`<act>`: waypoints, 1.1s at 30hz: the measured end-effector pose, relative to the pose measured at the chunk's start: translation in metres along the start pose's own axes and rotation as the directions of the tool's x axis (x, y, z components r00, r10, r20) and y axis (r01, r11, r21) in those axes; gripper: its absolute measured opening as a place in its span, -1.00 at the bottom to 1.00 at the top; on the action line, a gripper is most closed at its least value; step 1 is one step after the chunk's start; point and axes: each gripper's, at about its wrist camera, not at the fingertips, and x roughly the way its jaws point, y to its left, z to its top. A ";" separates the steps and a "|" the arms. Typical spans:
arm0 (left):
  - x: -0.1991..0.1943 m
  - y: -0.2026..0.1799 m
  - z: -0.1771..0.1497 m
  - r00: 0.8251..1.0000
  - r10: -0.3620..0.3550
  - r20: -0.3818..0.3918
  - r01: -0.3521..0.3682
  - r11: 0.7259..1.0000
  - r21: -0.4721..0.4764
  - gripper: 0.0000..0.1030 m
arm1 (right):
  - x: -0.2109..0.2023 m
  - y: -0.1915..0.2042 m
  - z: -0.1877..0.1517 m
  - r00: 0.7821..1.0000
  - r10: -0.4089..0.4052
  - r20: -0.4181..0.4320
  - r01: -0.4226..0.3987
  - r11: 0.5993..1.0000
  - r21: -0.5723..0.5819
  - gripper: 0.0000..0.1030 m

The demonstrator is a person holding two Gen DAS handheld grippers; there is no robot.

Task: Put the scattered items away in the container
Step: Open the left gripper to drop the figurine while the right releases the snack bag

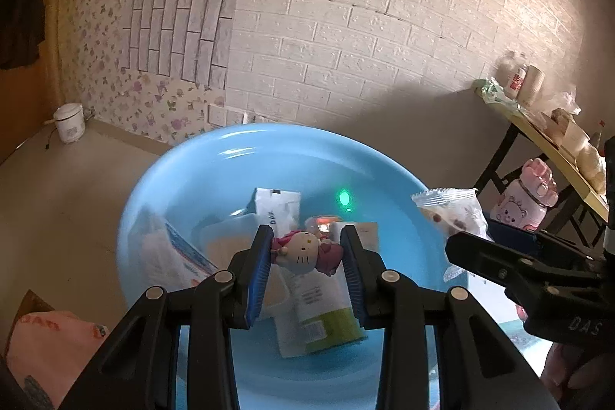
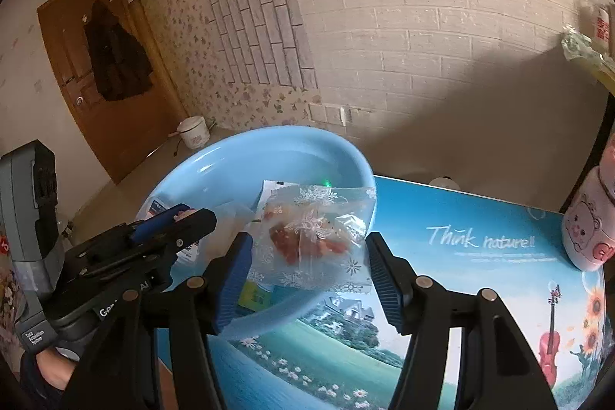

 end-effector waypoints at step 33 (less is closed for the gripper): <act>0.011 0.014 0.002 1.000 0.019 0.003 -0.019 0.999 0.025 0.38 | 0.055 0.028 0.032 0.999 0.027 -0.046 -0.033 0.991 -0.129 0.20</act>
